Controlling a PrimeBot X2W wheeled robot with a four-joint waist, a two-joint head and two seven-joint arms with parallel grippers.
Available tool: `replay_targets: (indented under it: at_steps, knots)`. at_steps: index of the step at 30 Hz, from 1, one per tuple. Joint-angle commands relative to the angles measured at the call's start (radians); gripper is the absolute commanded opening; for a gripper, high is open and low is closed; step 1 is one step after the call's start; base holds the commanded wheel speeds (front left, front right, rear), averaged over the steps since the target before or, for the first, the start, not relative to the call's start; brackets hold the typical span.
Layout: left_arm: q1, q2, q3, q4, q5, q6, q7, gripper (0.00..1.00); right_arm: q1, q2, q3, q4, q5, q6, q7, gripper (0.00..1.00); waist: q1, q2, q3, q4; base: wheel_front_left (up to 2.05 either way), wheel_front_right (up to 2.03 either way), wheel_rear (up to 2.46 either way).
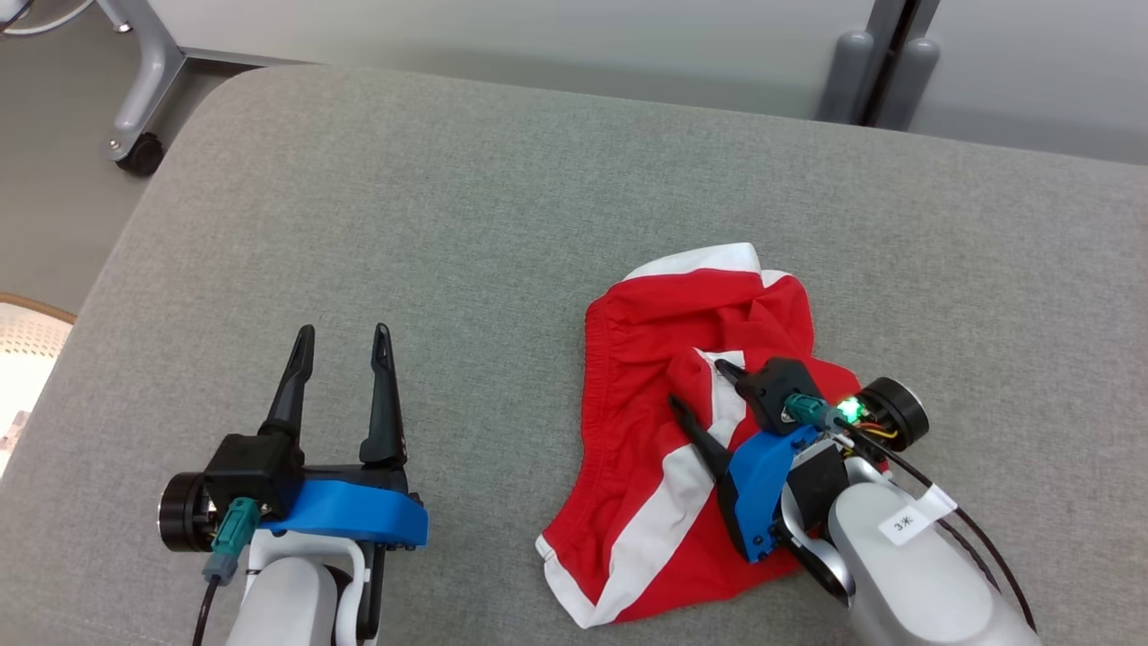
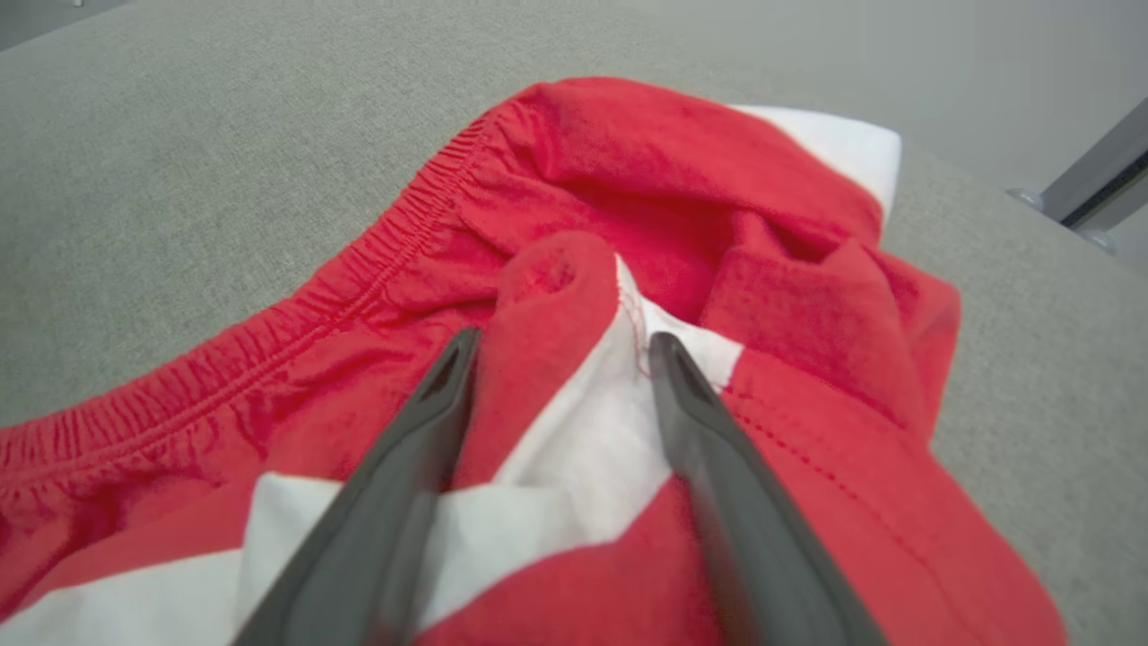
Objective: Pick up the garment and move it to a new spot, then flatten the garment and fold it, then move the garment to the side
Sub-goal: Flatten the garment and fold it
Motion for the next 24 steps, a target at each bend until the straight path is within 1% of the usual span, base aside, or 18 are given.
replay_targets:
  at_steps: [1,7,14,19,24]
  knots:
    - [-0.015,-0.001,0.000,0.000,-0.004,0.005,-0.004,1.00,-0.027,0.005,-0.006,0.016,-0.011,0.000,-0.010,0.00,0.0000,0.0000,0.002,0.004,0.00,0.00,0.00]
    - [-0.013,-0.002,-0.009,0.003,-0.016,0.018,-0.004,1.00,-0.092,0.002,-0.079,0.073,-0.043,0.000,-0.094,0.00,0.0000,0.0000,-0.008,0.007,0.00,0.00,0.00]
    - [0.011,-0.002,-0.001,0.007,-0.013,0.013,-0.004,1.00,-0.139,-0.025,-0.178,0.074,-0.065,0.000,-0.164,0.00,0.0000,0.0000,-0.041,-0.022,0.00,0.00,0.00]
    - [0.030,-0.002,0.002,0.012,-0.007,0.010,-0.004,1.00,-0.061,-0.049,-0.236,0.011,-0.056,0.000,-0.180,0.00,0.0000,0.0000,-0.073,-0.058,0.00,0.00,0.00]
    - [0.053,-0.002,0.010,0.014,-0.004,0.004,-0.004,1.00,0.083,-0.062,-0.272,-0.134,-0.048,0.000,-0.146,0.00,0.0000,0.0000,-0.096,-0.102,0.00,0.00,0.00]
